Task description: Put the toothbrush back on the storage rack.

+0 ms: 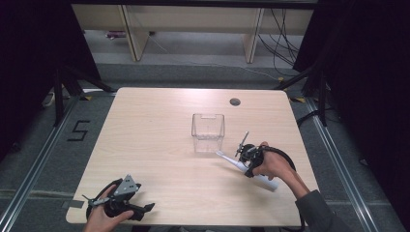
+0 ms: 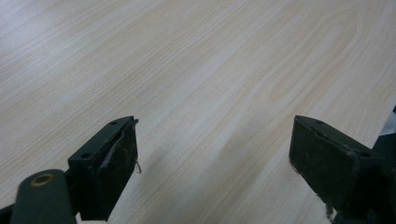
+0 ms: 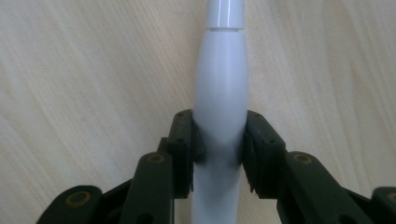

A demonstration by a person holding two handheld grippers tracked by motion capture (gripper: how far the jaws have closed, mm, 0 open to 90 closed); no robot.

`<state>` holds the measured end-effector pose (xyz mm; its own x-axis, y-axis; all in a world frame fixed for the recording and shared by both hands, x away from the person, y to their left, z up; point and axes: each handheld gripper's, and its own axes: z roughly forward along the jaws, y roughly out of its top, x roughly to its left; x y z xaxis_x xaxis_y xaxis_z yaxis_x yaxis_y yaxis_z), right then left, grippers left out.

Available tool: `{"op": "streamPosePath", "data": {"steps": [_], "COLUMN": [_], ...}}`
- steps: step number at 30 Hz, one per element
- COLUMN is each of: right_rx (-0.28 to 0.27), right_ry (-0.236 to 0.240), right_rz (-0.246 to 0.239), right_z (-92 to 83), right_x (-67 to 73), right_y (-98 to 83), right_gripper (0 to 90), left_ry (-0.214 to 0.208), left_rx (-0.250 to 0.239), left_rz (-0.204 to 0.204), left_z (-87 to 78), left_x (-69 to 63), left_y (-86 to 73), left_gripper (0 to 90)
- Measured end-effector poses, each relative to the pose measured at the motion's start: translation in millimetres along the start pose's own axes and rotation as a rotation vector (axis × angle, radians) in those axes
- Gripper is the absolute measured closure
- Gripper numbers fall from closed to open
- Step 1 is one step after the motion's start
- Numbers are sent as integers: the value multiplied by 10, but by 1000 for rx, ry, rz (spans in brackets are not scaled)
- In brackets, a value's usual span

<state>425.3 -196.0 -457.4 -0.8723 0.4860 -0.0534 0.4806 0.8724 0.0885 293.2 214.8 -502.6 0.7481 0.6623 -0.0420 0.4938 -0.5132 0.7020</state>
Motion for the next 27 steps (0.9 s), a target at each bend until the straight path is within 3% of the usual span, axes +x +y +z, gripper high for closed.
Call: {"op": "streamPosePath", "data": {"steps": [4,7,9,19,21,22,23,26,27], "right_rx": [-81,-132,-195,-300,-340,-366,-392,-432,-482], "right_ry": [15,-6,-21,-34,-44,-54,-54,-69,-68], "right_rz": [13,35,35,44,53,36,58,67,100], "right_z": [-175,-239,-331,-514,-577,-598,-638,-675,-696], "right_x": [-19,-20,-39,-61,-78,-101,-113,-152,-179], "right_y": [-118,-168,-238,-308,-305,-299,-293,-280,-250], "right_gripper": [668,668,668,668,668,668,668,668,668], "left_ry": [-1,2,2,1,0,-1,1,9,10], "left_rx": [5,-7,-3,-10,-9,-7,-4,1,-2], "left_rz": [4,-7,-1,-6,-4,-2,-3,0,2], "left_z": [-2,3,5,13,12,10,8,7,13], "left_x": [4,-8,2,3,3,4,2,4,11], "left_y": [-1,0,-4,-7,-7,-5,-4,-3,-6], "left_gripper": [151,151,151,151,151,151,151,151,151]}}
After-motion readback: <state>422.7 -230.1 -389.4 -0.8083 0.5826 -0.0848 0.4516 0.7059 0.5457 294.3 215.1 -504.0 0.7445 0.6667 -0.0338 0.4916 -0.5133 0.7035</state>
